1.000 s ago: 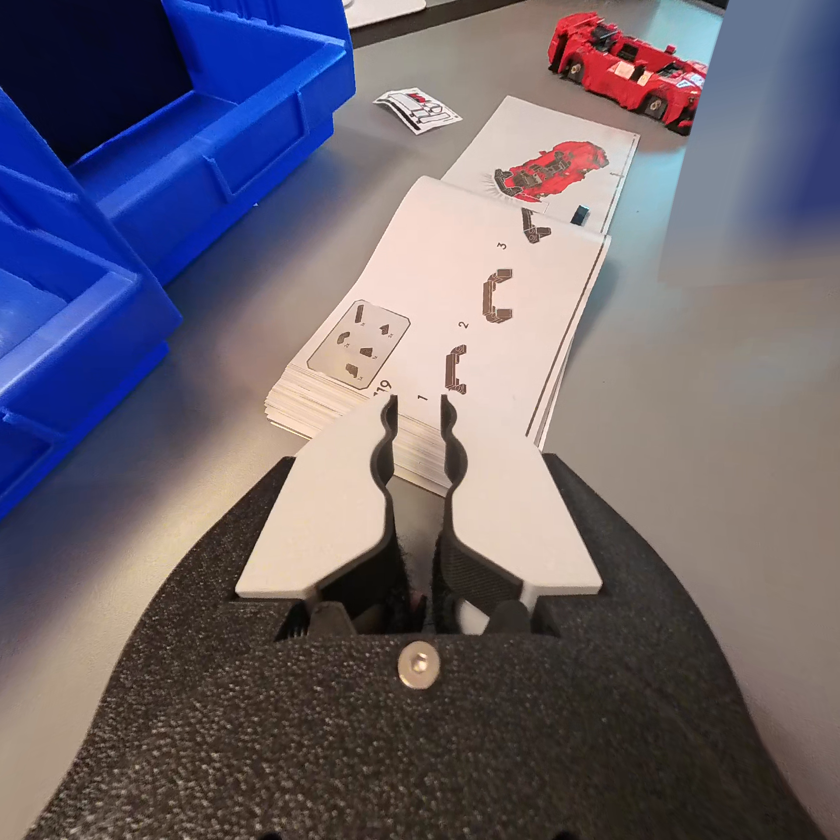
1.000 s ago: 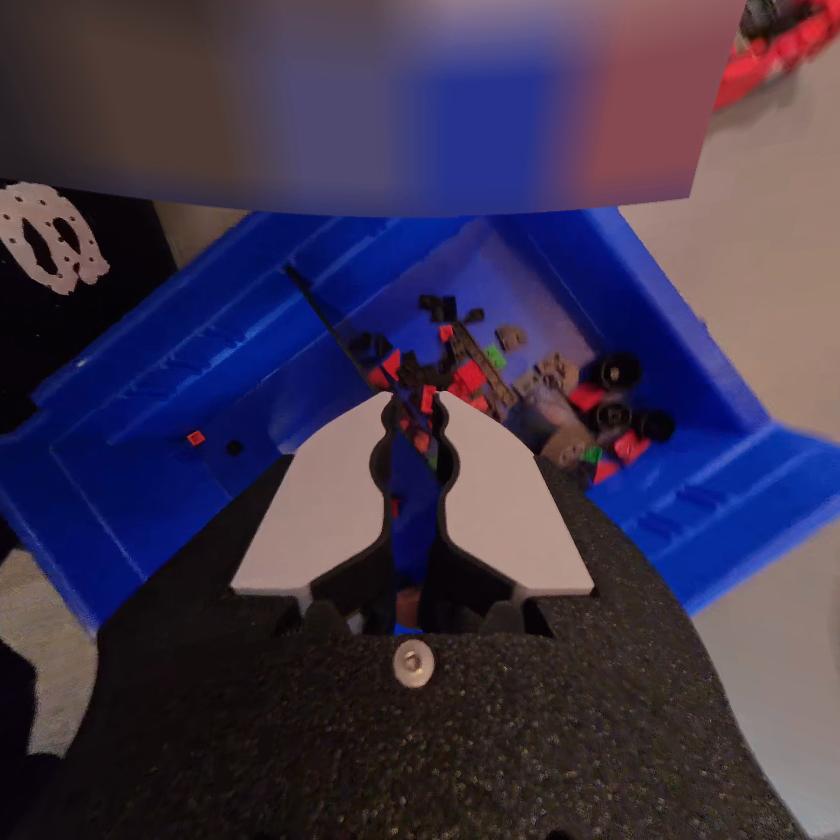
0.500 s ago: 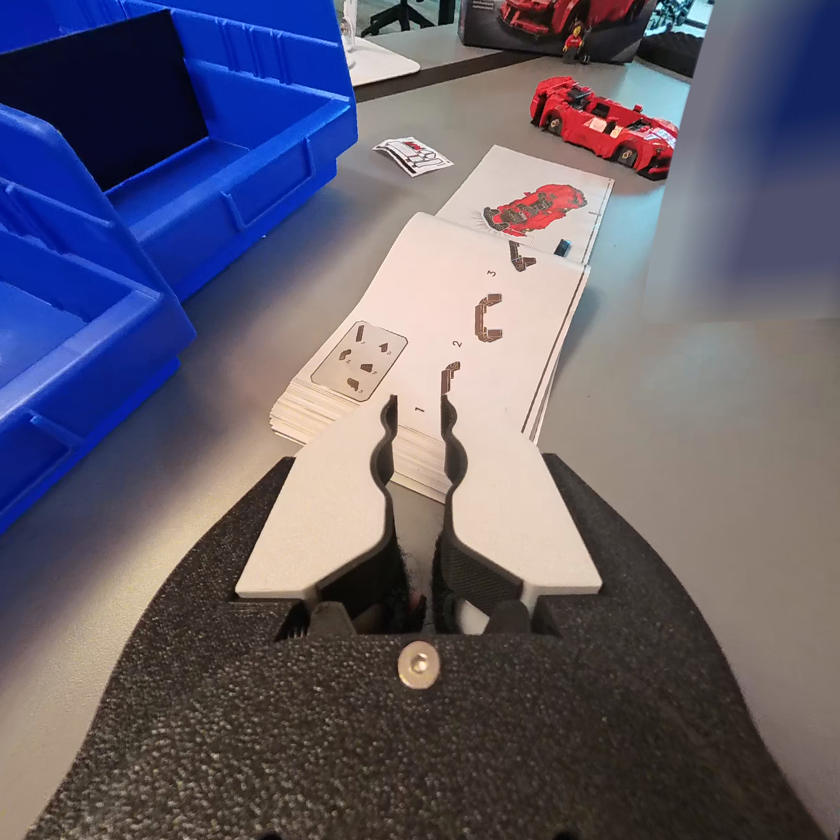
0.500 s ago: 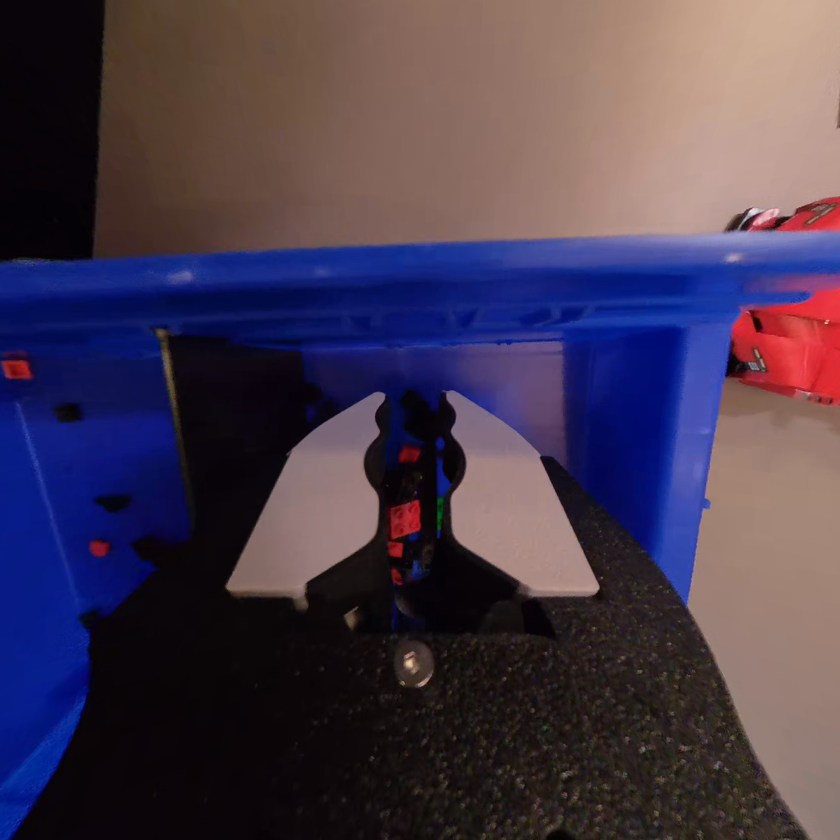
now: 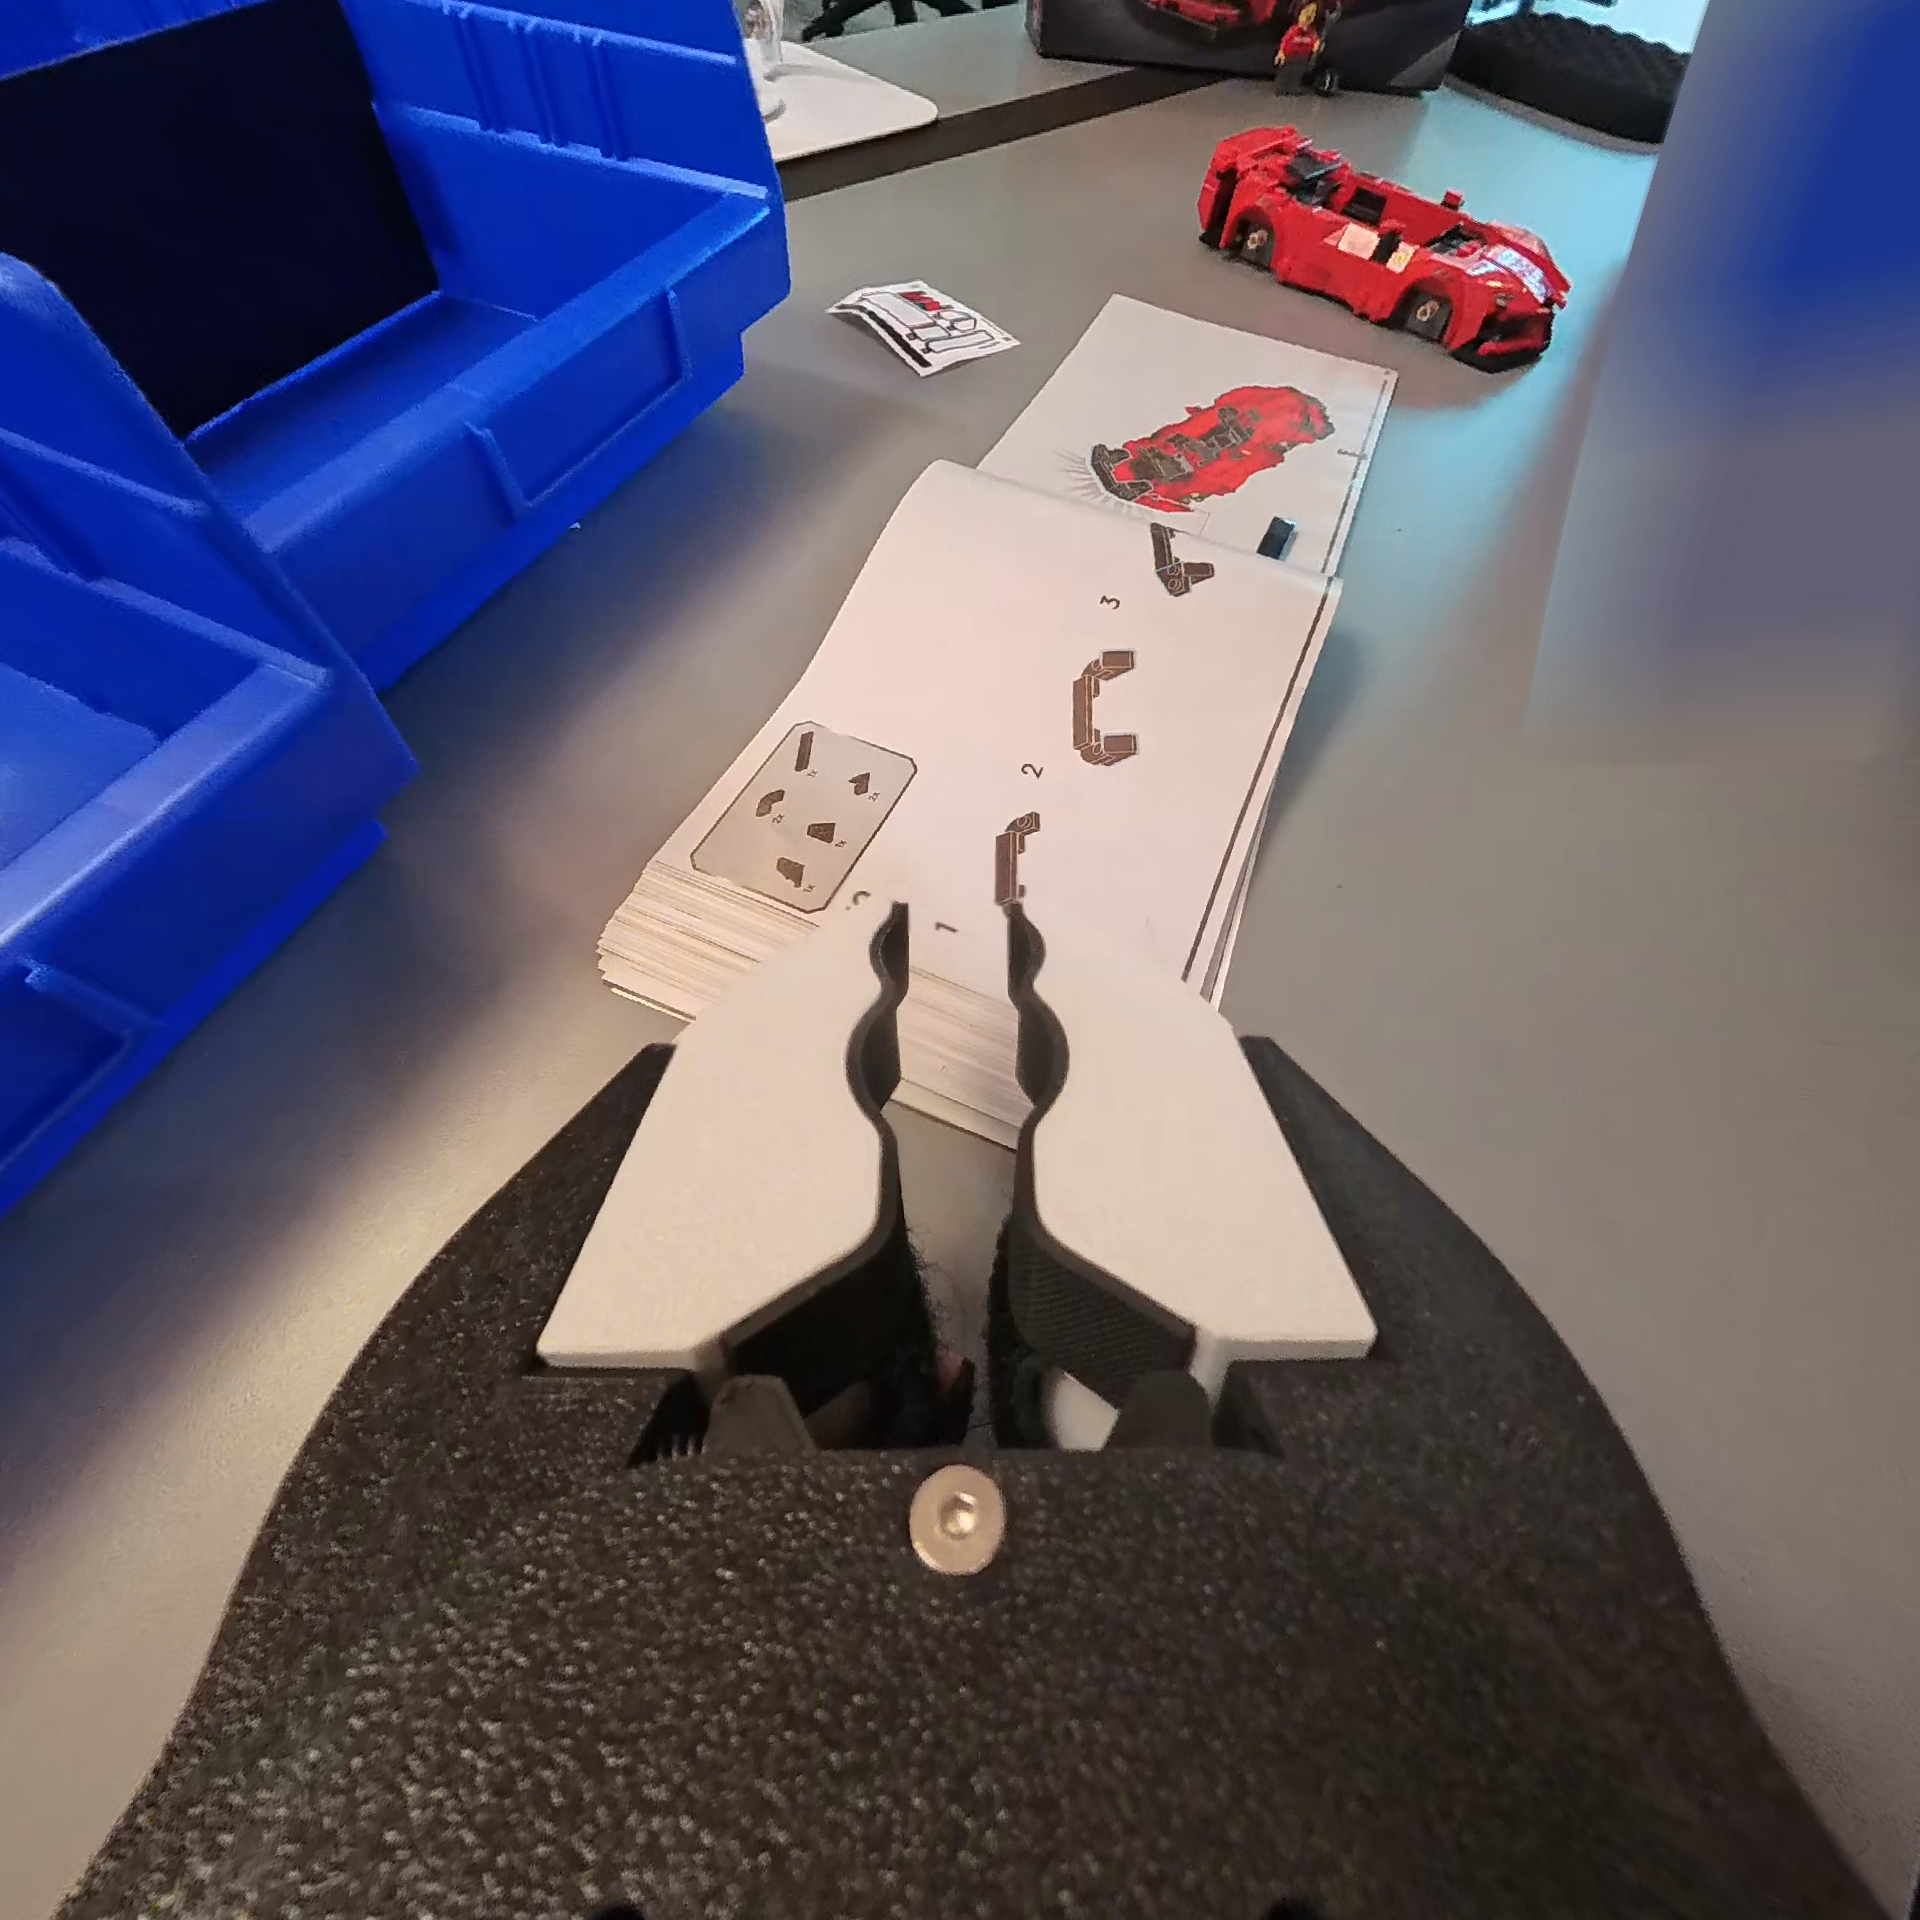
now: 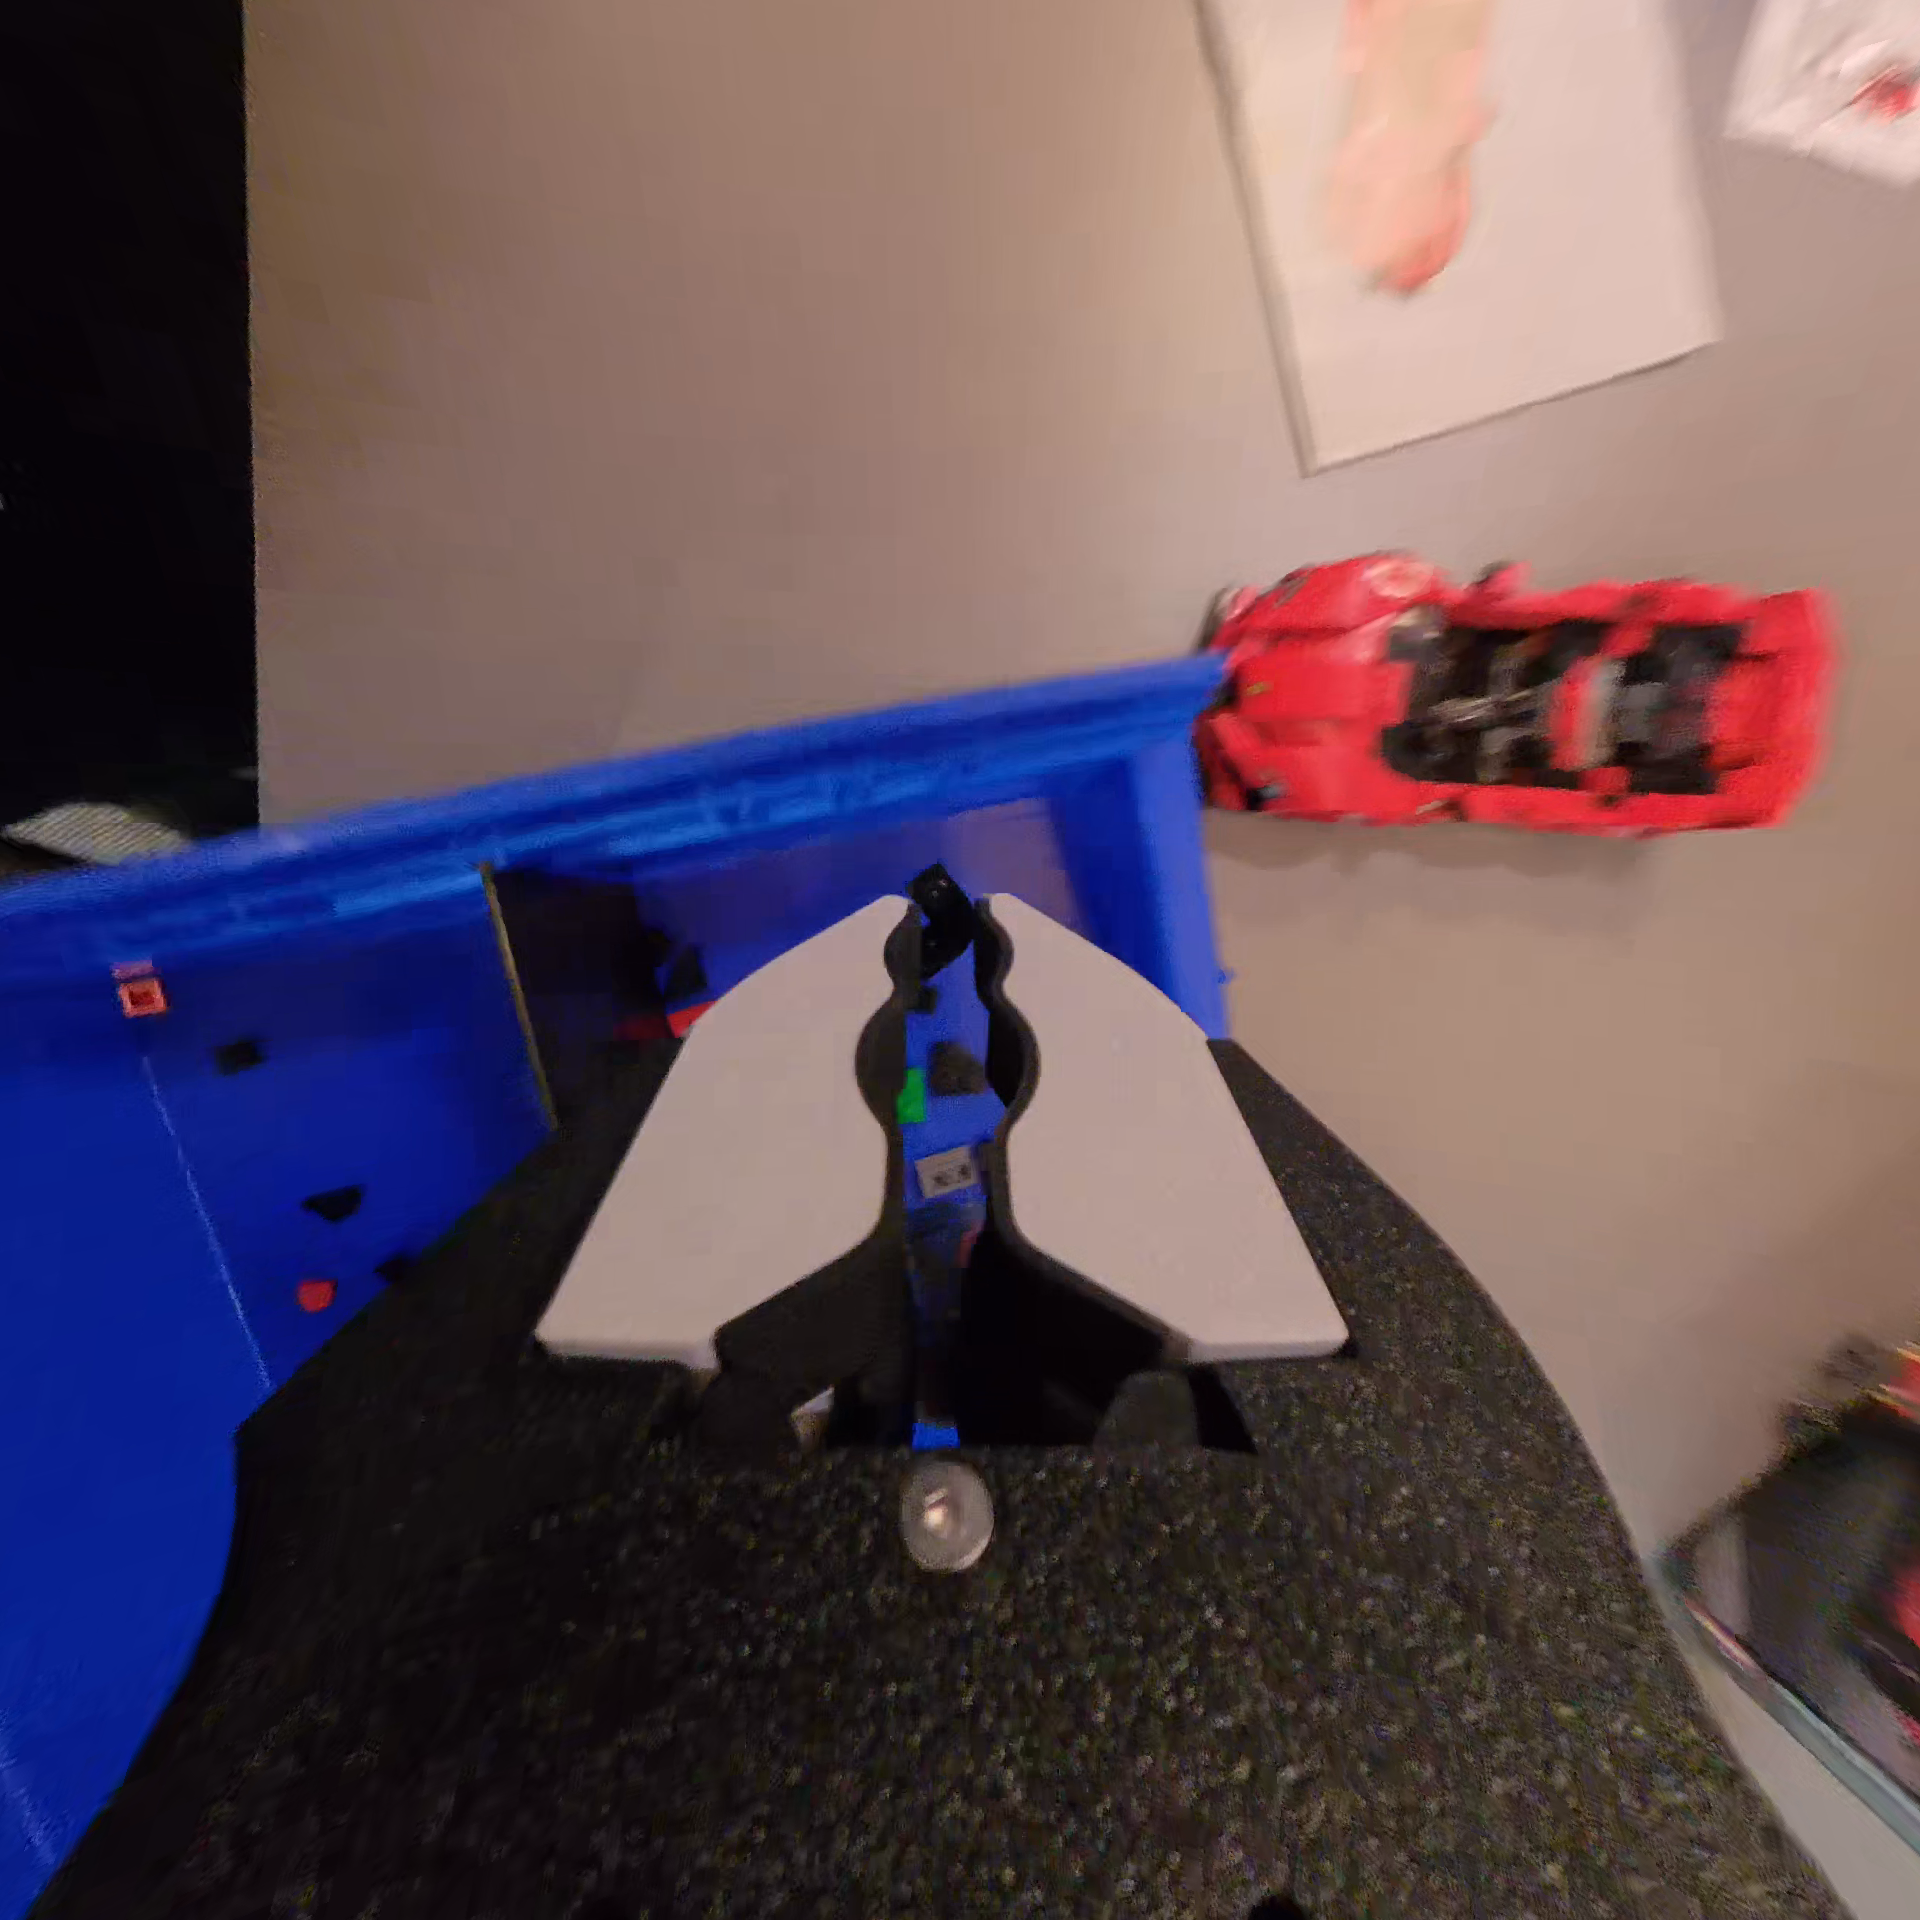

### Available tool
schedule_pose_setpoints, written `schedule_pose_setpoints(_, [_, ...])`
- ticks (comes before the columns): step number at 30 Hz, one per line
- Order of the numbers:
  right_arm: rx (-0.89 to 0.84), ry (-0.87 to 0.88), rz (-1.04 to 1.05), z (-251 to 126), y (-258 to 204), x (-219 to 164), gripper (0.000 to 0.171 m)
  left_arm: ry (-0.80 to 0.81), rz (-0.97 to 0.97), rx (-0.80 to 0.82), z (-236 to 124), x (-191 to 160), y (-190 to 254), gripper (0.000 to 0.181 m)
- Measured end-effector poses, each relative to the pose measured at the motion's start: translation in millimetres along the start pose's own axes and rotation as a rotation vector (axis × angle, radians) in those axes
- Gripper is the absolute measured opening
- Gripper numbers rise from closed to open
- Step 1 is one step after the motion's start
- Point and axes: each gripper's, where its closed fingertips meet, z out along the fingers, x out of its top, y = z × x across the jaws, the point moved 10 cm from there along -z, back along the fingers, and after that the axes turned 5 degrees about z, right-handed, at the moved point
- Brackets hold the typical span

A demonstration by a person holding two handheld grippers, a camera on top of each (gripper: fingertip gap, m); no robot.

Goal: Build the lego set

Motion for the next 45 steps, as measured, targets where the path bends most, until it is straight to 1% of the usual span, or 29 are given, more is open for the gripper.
schedule_pose_setpoints(3, [-0.063,0.079,-0.043,-23,5,43,0.009,0.000,0.019,-0.003,0,0,2,0.018])
schedule_pose_setpoints(4, [-0.072,0.107,-0.077,-25,8,62,0.009,0.000,0.020,0.000,0,0,2,0.018])
schedule_pose_setpoints(6, [-0.042,0.137,-0.164,-18,14,104,0.009,0.000,0.023,-0.003,0,0,2,0.018])
schedule_pose_setpoints(8, [0.031,0.129,-0.264,7,22,145,0.009,-0.006,0.023,-0.010,1,0,2,0.018])
schedule_pose_setpoints(10, [0.093,0.084,-0.358,45,34,178,0.009,-0.015,0.026,-0.015,2,0,3,0.018])
schedule_pose_setpoints(13, [0.182,-0.005,-0.453,111,60,208,0.009,-0.011,0.023,-0.018,2,0,3,0.018])
schedule_pose_setpoints(15, [0.209,-0.081,-0.501,149,79,214,0.010,-0.002,0.020,-0.019,0,0,2,0.018])
schedule_pose_setpoints(17, [0.239,-0.110,-0.543,175,92,216,0.009,0.006,0.030,-0.027,-1,0,3,0.020])
schedule_pose_setpoints(21, [0.258,-0.146,-0.630,200,106,216,0.009,0.003,0.025,-0.041,-1,0,3,0.023])
schedule_pose_setpoints(24, [0.293,-0.156,-0.635,211,109,216,0.009,-0.004,0.028,-0.043,0,0,3,0.024])
schedule_pose_setpoints(32, [0.342,-0.164,-0.640,216,110,219,0.010,-0.003,0.033,-0.040,1,0,4,0.024])
schedule_pose_setpoints(39, [0.344,-0.183,-0.620,216,110,220,0.023,0.006,0.035,-0.042,0,0,4,0.024])
schedule_pose_setpoints(43, [0.339,-0.142,-0.579,206,112,224,0.027,0.002,0.031,-0.043,0,0,3,0.024])
schedule_pose_setpoints(45, [0.307,-0.109,-0.549,191,114,227,0.029,0.001,0.030,-0.042,1,0,4,0.024])
